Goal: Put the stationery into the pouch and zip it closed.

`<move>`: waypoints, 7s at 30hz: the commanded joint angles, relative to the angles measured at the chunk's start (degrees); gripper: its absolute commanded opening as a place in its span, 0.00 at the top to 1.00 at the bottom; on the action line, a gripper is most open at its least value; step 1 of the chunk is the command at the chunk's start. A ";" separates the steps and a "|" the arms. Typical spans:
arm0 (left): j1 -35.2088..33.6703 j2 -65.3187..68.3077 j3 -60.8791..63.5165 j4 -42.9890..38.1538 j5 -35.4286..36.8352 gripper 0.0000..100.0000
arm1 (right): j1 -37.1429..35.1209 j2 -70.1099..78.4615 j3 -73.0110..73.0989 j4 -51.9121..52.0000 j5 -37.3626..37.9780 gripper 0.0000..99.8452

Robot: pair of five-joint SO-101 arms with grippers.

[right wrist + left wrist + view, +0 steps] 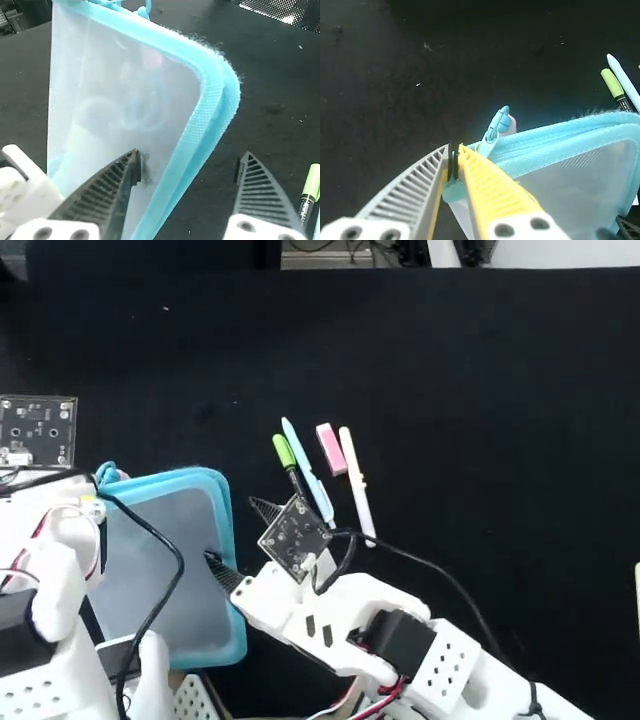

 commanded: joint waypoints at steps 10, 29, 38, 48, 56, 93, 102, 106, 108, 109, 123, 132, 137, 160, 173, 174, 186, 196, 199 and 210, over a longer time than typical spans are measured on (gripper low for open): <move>-1.19 -0.44 5.23 2.81 -0.88 0.97 | -11.34 -1.19 -1.10 2.73 14.33 0.92; -0.66 -0.53 -6.11 2.55 2.99 0.97 | -6.95 -23.16 -3.65 11.78 27.60 0.99; -0.66 -0.62 -4.35 2.73 3.34 0.97 | -11.08 -27.56 0.66 13.19 24.70 0.99; -1.10 -13.54 4.53 2.73 3.08 0.97 | -8.35 -28.09 -0.22 16.62 12.04 0.81; -1.19 -16.35 10.33 2.73 1.49 0.97 | -5.89 -28.18 -12.88 29.19 10.02 0.78; -0.84 -16.35 8.31 2.55 1.76 0.97 | -7.82 -10.86 -5.14 7.74 18.37 0.99; -0.75 -16.88 -0.92 -5.63 1.93 0.97 | -1.49 -10.42 -6.29 -1.32 25.49 0.99; -0.75 -16.88 -4.97 -6.68 5.45 0.97 | -1.49 -10.59 -6.37 -1.76 29.98 0.99; -0.75 -16.88 -6.37 -6.86 6.86 0.97 | -1.49 -10.24 -6.37 -1.76 31.12 0.99; -0.75 -16.88 -7.08 -6.86 7.47 0.97 | -1.49 -10.24 -5.93 -1.41 31.03 0.99; -2.59 -14.33 -12.18 -6.59 8.70 0.80 | 2.73 -29.32 4.18 12.22 26.64 0.99; -6.29 12.75 -26.59 0.44 8.44 0.80 | 3.16 -36.97 13.23 17.14 26.55 0.99; -6.29 24.18 -37.14 2.64 6.07 0.80 | 3.16 -36.62 13.32 17.05 23.38 0.99; 15.96 10.55 -29.05 2.37 2.20 0.80 | 7.30 -36.53 15.78 13.45 23.03 0.99; 11.91 15.38 -30.11 2.81 1.93 0.80 | 7.30 -36.62 18.68 10.55 23.03 0.99; 11.91 13.89 -30.11 2.81 1.93 0.80 | 7.30 -36.70 18.68 10.55 23.03 0.99; 12.53 6.33 -22.20 2.64 1.85 0.80 | 7.21 -36.70 18.77 10.64 23.03 0.99; 12.44 16.53 -32.13 2.81 1.85 0.80 | 7.21 -36.70 18.86 10.64 23.12 0.99; 12.18 17.93 -30.90 2.81 1.85 0.80 | 7.21 -36.70 18.86 10.64 23.21 0.99; 12.44 5.80 -26.42 2.81 -0.44 0.80 | 7.21 -36.70 18.95 10.64 23.21 0.99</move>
